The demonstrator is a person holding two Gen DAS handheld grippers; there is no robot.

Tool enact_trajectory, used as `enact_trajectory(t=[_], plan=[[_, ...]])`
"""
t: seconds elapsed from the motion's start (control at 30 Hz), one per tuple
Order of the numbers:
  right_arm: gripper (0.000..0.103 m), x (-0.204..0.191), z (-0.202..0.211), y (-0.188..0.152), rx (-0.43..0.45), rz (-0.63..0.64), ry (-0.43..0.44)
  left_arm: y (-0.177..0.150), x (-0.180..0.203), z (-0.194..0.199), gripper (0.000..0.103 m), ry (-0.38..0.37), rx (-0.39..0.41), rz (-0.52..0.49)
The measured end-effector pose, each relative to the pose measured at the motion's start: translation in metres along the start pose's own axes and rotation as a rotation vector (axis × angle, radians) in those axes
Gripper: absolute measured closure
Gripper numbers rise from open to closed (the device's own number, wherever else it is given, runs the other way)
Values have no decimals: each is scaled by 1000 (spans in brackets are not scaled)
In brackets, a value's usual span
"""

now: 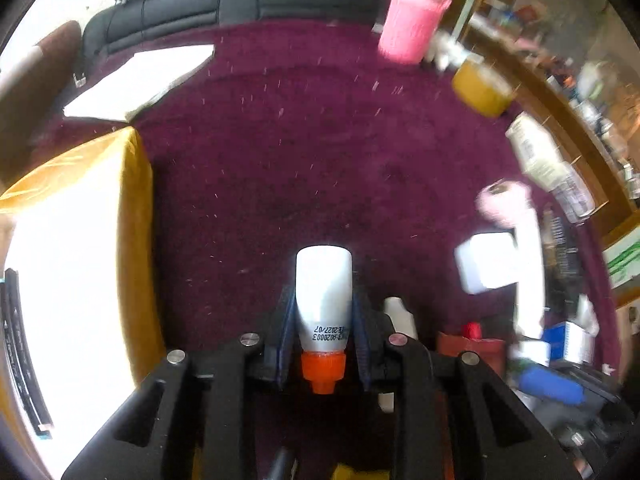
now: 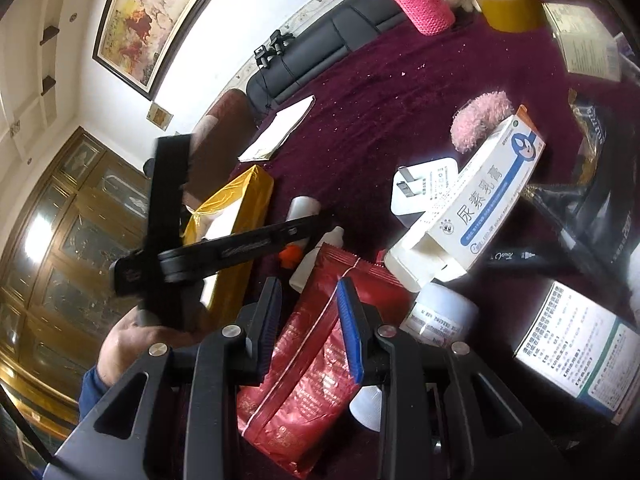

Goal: Organize objects
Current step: 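Grasp the orange-capped white bottle with the left tool while the right grasps the white dropper bottle, then set both bottles upright in the tray and open both tools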

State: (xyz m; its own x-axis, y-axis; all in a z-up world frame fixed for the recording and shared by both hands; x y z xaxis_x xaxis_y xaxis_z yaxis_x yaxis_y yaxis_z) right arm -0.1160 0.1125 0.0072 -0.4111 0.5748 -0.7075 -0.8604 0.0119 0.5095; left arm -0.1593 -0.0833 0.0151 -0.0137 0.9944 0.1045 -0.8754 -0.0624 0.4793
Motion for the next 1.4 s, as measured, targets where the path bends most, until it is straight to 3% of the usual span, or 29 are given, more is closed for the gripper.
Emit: enact_trajectory(t=[0.13,0.27,0.37,0.57,0.73,1.07,1.4], plan=[[77,-18,-2,-2,-9,42,-18,-4,-14,37,80,-71,101,23],[77,-36,-22,0,-77,41,-64,-1,-30,63,80,-171,181,54],[77,-44,-45,5,-135,38,-128,3,-40,72,80,-180,219,50],[77,-39,-74,11,-226,13,-337,-2,-58,62,80,-220,193,94],[77,-25,-85,11,-267,-2,-454,-6,-67,61,80,-235,190,115],[77,-27,-92,11,-281,46,-505,-8,-73,49,81,-249,158,140],[79,-41,-81,14,-212,75,-423,-7,-85,62,80,-292,189,172]])
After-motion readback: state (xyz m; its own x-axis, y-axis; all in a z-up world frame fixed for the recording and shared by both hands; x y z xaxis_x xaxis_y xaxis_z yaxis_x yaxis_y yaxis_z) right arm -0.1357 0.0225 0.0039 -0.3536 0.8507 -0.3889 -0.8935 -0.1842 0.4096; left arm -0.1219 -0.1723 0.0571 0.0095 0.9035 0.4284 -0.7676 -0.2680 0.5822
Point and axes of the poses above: each gripper's, at about its wrist camera, not at the fingertips, and z roughly against the way its jaws point, x to its right, y to its top, the point moved 3 cm from there along -z, roughly the way its jaws point, and after that the axes turned 4 degrees about y, right-handed, at the moved point
